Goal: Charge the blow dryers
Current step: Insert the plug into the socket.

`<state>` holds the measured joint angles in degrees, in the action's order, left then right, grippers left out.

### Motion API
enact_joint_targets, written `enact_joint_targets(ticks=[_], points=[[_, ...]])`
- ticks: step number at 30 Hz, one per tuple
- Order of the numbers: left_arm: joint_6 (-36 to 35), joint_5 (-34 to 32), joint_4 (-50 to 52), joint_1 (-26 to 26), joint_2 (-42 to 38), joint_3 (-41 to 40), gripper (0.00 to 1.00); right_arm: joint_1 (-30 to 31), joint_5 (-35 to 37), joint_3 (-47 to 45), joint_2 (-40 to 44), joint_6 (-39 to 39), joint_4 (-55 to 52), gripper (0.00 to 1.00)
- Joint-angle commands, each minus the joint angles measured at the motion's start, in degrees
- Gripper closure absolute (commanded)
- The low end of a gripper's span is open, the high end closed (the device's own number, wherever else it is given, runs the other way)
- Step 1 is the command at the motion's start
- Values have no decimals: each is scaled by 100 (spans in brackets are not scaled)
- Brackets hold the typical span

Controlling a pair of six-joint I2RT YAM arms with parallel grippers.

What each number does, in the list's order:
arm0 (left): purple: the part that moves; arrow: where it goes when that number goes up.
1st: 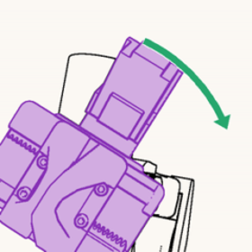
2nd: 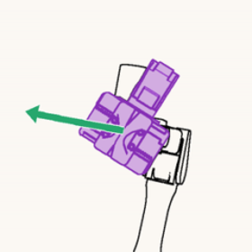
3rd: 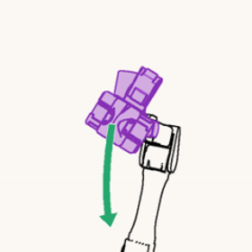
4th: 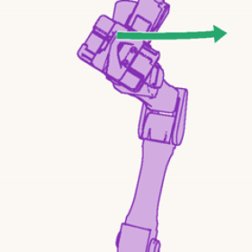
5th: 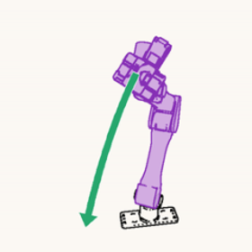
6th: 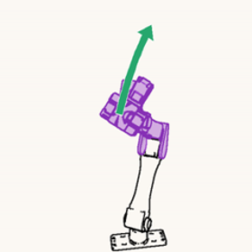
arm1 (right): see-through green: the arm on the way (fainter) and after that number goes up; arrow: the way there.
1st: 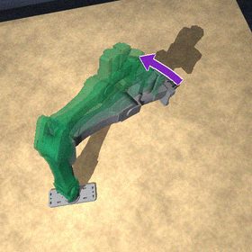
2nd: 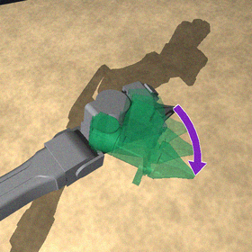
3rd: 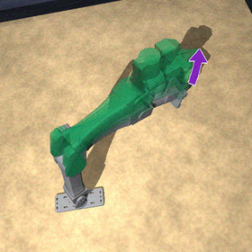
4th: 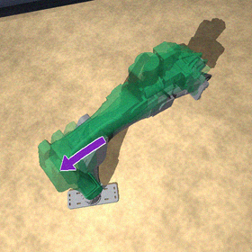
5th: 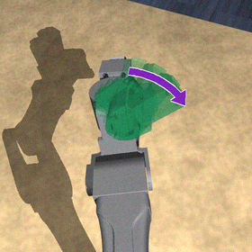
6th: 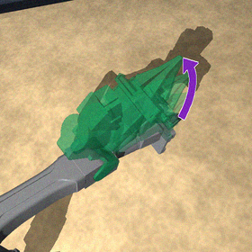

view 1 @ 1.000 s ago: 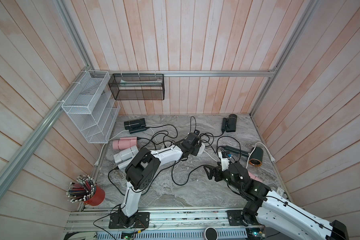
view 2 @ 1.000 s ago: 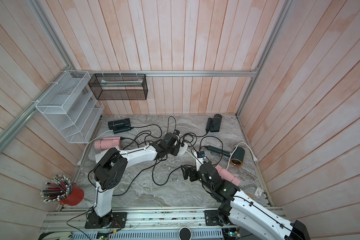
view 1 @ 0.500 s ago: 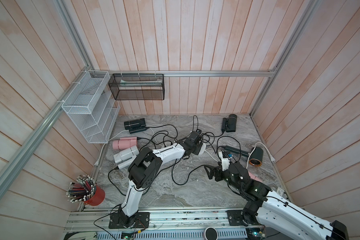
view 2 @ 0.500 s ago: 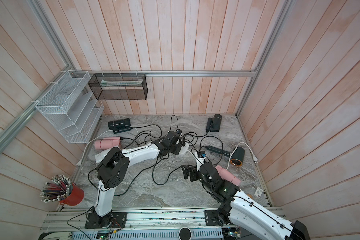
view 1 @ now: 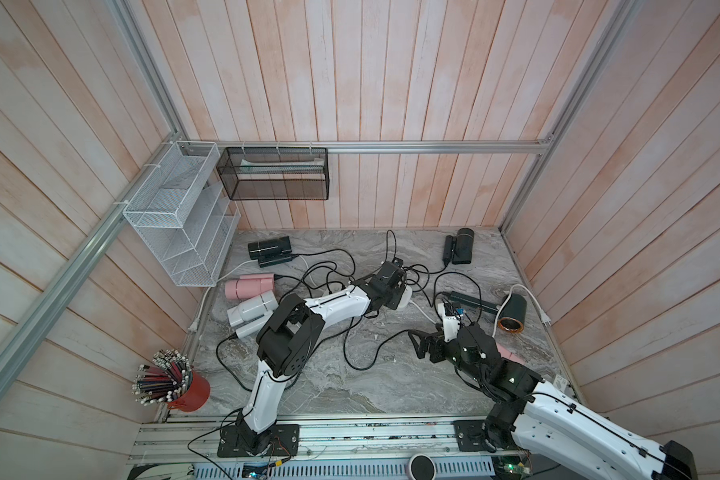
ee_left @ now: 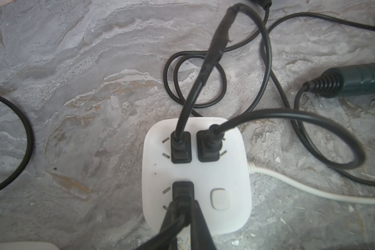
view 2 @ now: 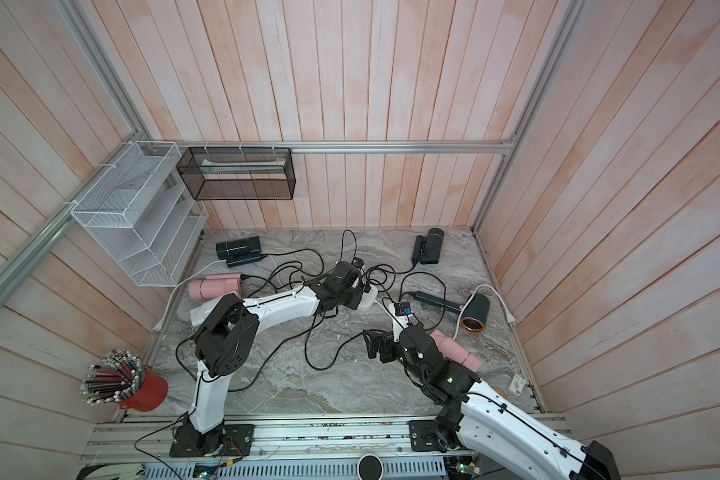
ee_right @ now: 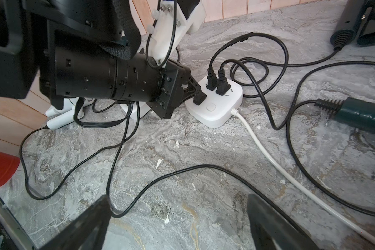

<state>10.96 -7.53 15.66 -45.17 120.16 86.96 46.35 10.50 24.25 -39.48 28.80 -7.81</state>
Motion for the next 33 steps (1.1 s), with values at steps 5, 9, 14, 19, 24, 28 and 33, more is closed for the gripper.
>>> enact_joint_targets(ticks=[5,9,14,19,24,28,33], points=[[50,383,1198,-62,378,-401,91,-21,85,17,20,21,-89,2],[107,460,1108,-62,229,-374,91,-21,75,14,7,22,-62,2],[130,463,1123,-60,174,-198,91,-21,74,27,-42,3,-54,2],[134,420,1143,-61,162,-134,91,-21,66,15,10,21,-62,2],[108,366,1145,-60,132,-68,85,-21,66,7,29,27,-80,2],[108,368,1165,-60,129,45,79,-21,65,13,29,30,-80,2],[131,353,1141,-62,9,67,66,-21,69,33,63,21,-117,2]])
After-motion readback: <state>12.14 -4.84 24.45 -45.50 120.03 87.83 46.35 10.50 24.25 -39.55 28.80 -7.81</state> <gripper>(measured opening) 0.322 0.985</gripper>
